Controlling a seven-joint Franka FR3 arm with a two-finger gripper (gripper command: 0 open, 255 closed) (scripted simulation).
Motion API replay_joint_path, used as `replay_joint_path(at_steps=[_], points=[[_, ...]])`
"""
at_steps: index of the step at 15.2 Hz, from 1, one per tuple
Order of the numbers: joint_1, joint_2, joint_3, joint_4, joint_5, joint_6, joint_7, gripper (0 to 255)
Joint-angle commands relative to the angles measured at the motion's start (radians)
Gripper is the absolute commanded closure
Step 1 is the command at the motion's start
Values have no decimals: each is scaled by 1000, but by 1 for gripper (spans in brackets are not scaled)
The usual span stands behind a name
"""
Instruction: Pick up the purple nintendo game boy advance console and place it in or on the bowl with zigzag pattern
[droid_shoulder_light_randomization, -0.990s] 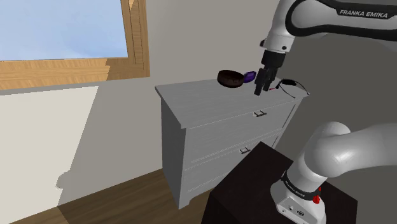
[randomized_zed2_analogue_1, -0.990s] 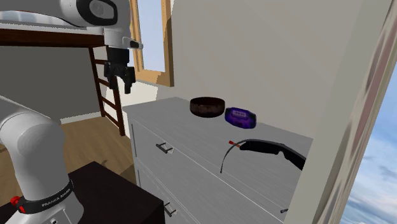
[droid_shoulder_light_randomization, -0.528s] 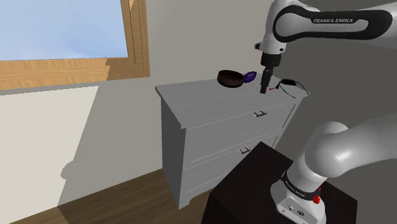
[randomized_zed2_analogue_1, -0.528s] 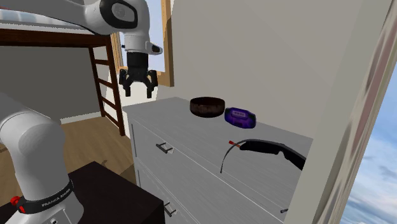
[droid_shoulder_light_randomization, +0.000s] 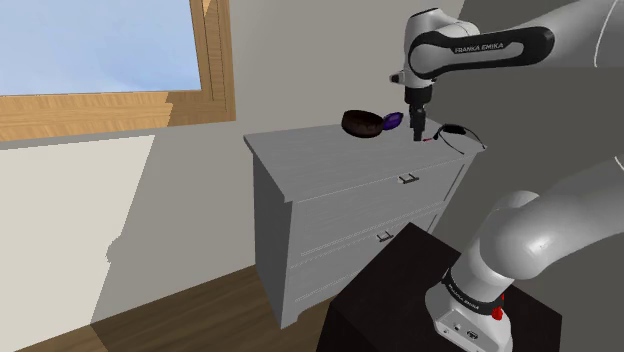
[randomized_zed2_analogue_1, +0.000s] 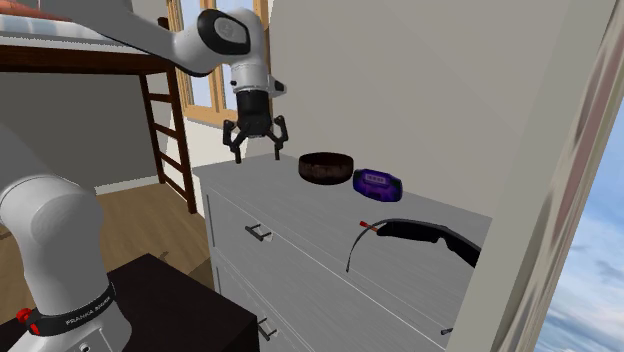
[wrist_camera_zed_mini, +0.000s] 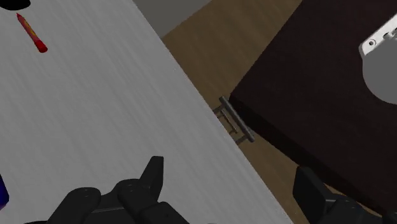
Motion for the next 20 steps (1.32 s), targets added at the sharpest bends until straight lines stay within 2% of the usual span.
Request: replay_joint_path(at_steps=[1, 10, 18, 20], points=[[9, 69, -20, 48, -43, 29, -82, 0], [23, 351, -90, 236, -189, 205, -406, 0], [10, 605, -105, 432, -265, 374, -655, 0], [2, 637, -107, 450, -272, 403, -679, 0]])
